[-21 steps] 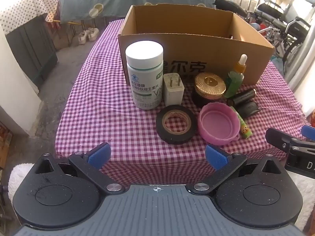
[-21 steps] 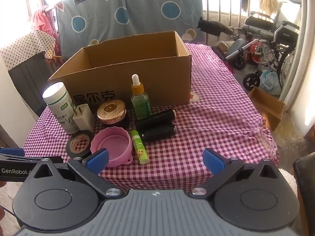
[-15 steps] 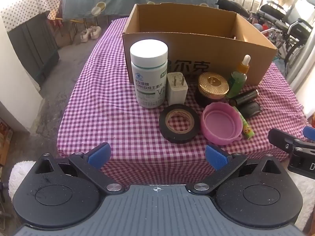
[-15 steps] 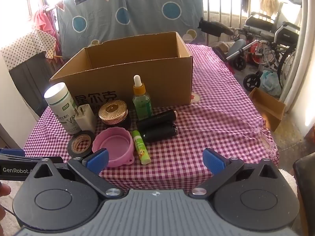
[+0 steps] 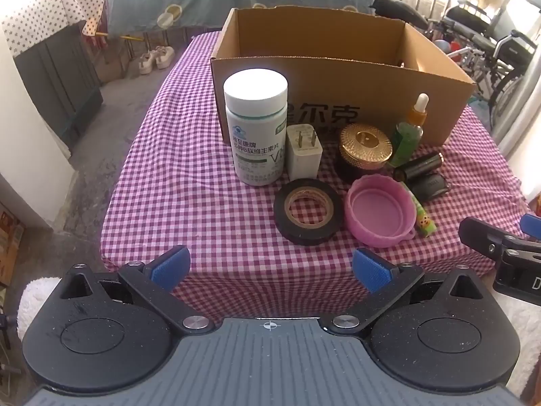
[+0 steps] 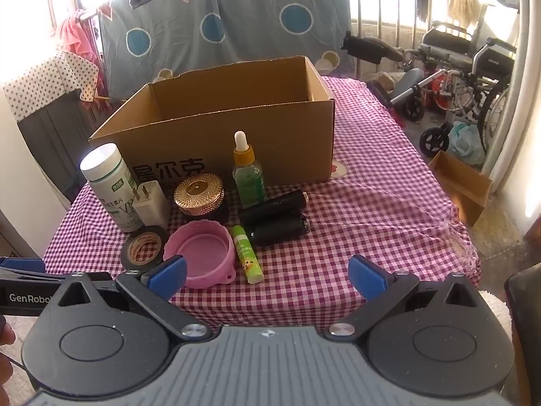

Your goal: Organize rigid objects

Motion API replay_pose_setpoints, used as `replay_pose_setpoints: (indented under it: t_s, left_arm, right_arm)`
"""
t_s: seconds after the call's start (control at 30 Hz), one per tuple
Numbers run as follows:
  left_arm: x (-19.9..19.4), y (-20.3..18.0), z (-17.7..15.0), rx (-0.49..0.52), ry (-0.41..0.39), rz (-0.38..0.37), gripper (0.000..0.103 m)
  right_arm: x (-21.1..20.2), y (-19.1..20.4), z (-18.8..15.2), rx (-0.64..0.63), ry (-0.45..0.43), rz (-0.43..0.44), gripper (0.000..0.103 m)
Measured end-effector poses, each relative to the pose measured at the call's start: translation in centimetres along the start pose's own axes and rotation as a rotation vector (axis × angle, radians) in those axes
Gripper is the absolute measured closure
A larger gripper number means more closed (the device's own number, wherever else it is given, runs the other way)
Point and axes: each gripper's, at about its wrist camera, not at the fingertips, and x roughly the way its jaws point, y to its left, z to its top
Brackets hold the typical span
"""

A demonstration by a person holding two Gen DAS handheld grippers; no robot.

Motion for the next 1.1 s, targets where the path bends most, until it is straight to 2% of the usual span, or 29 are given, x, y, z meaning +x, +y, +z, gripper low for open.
replay_pose_setpoints:
  t_s: [1.1]
  left_arm:
    - [0.07,-0.11,0.01,0.005,0.002,0.014,0.000]
  right_arm:
    - [0.30,0.02,-0.26,0.006,0.010,0.012,0.000]
